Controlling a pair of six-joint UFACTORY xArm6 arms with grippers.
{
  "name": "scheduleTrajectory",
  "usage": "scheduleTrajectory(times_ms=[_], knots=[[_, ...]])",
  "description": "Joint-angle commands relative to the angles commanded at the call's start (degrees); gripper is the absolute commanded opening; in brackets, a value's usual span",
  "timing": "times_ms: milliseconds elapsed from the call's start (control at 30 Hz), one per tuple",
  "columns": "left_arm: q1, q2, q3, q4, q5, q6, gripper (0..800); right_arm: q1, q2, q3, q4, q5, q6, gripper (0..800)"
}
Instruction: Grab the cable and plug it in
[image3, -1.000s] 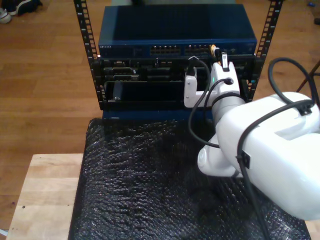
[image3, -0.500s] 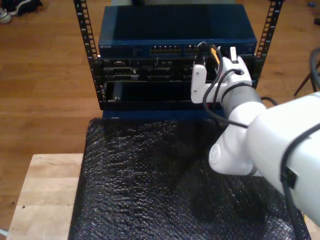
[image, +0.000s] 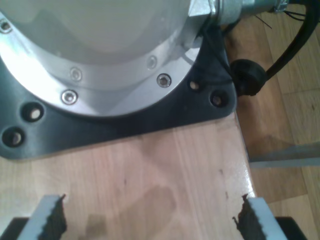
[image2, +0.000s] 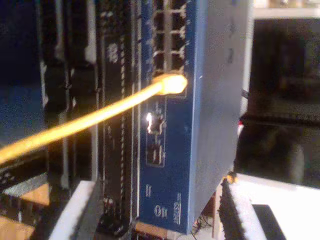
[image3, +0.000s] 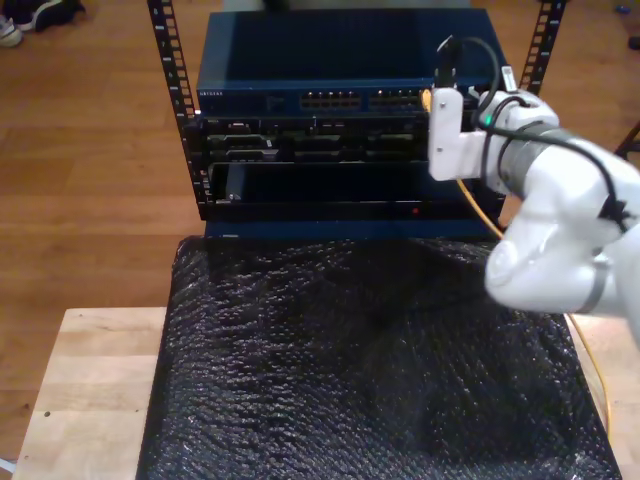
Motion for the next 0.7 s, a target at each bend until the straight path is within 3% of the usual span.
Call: scheduleTrajectory(times_ms=[233, 467, 700], knots=[[0.0, 0.0, 0.0, 0.0, 0.0, 0.0, 800, -6.9, -4.7, -0.4, -4.4, 15.8, -1.6, 628], [0.0, 0.0, 0.1, 0.0, 0.0, 0.0, 800, -14.8, -7.0, -1.0, -4.3, 28.1, -9.8, 649], [0.0, 0.0, 0.0, 0.0, 0.0, 0.0, 800, -23.2, -8.3, -3.7, -4.2, 45.7, -16.8, 778]])
